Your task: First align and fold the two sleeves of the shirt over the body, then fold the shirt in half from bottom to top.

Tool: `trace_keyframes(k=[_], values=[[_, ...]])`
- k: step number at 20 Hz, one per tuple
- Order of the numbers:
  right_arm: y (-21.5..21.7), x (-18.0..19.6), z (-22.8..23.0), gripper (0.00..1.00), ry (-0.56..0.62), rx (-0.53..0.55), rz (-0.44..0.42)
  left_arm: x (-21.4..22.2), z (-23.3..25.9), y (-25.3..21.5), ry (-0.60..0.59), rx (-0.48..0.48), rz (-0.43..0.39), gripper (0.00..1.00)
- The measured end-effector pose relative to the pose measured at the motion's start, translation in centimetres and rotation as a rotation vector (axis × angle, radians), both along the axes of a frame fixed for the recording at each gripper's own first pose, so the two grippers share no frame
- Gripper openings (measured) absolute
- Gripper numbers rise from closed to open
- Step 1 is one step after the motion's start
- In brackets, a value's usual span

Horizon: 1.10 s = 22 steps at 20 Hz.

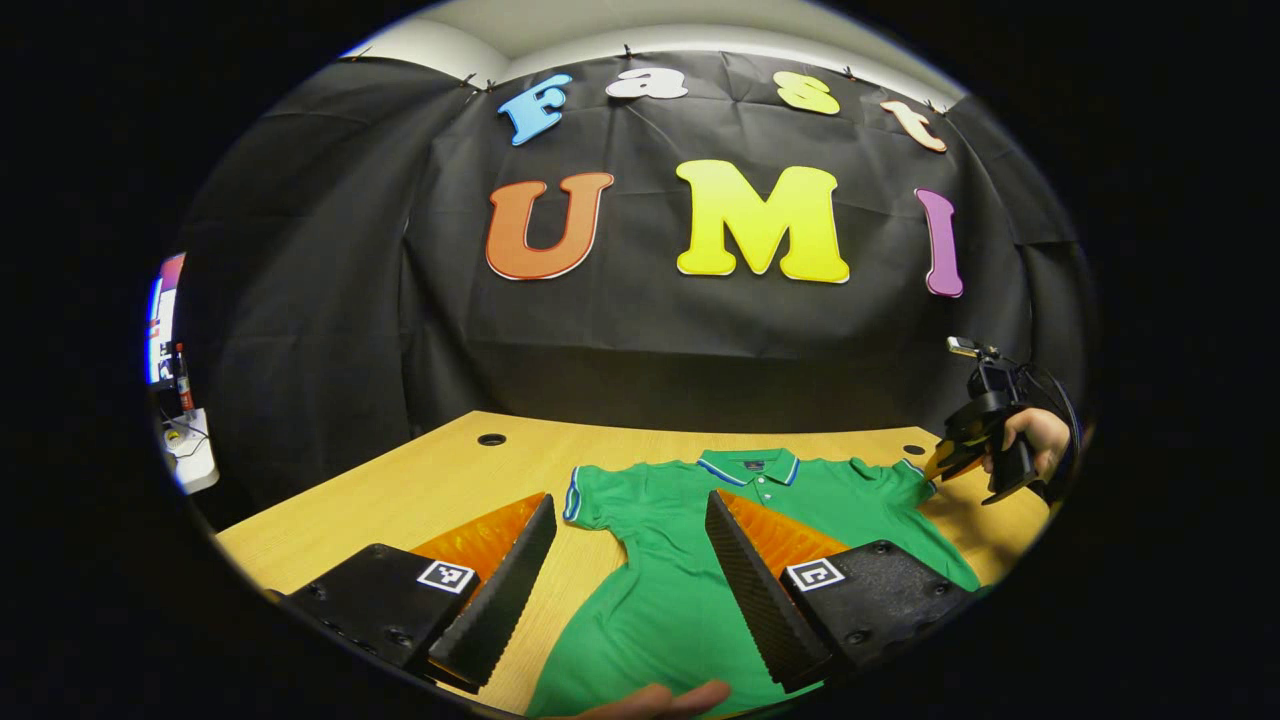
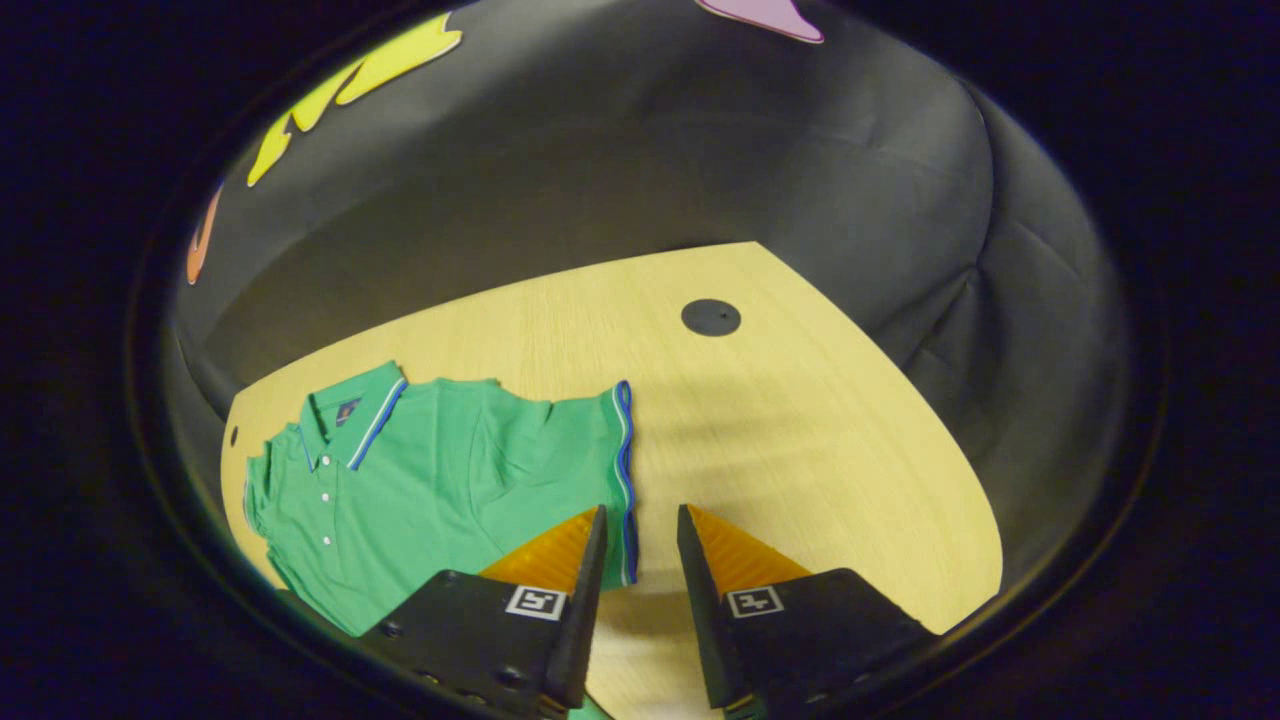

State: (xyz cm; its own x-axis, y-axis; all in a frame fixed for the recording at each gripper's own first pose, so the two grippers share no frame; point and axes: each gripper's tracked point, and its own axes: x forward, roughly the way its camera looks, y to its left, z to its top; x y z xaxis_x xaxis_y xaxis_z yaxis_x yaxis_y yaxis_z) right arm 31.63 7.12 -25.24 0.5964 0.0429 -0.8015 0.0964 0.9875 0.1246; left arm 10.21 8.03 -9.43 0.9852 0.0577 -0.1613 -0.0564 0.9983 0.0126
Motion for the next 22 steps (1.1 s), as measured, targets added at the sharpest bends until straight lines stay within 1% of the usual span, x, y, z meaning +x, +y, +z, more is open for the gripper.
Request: trace_keyframes(k=[2,5,6,7,8,11,14,16,18,20,22], values=[[0.6,-0.2,-0.6,0.51,0.022,0.005,0.018,-0.1,0.0,-0.3,0.001,0.015,-0.007,0.97],[1.4,0.0,-2.0,0.51,0.056,0.03,0.03,-0.1,0.0,-0.5,0.018,0.046,-0.009,0.97],[1.7,-0.6,-1.9,0.34,0.072,0.049,0.029,-0.3,0.3,-0.4,0.018,0.058,-0.006,0.97],[1.8,0.1,-1.2,0.16,0.054,0.066,0.03,-0.4,0.6,-0.5,0.012,0.065,-0.004,0.97],[1.8,0.0,-1.7,0.0,0.069,0.08,0.02,-0.4,0.9,-0.6,0.007,0.067,-0.001,0.97],[2.3,-0.2,-0.8,0.0,0.051,0.066,0.063,-0.8,1.2,-1.0,-0.001,0.06,-0.002,0.97],[3.5,-0.3,1.4,0.0,0.007,0.058,0.094,-1.0,1.1,-0.9,0.004,0.058,0.004,0.97],[4.5,-0.4,2.8,0.0,-0.025,0.026,0.122,-1.2,1.1,-0.7,0.004,0.053,0.006,0.97],[6.4,-0.4,4.2,0.0,-0.063,0.0,0.162,-1.5,1.1,-0.3,0.001,0.05,0.009,0.97],[8.5,-0.8,4.7,0.0,-0.073,-0.029,0.209,-1.7,1.0,0.4,0.0,0.044,0.019,0.97],[11.1,-1.2,5.0,0.0,-0.074,-0.019,0.245,-1.9,0.6,1.2,0.011,0.031,0.031,0.97]])
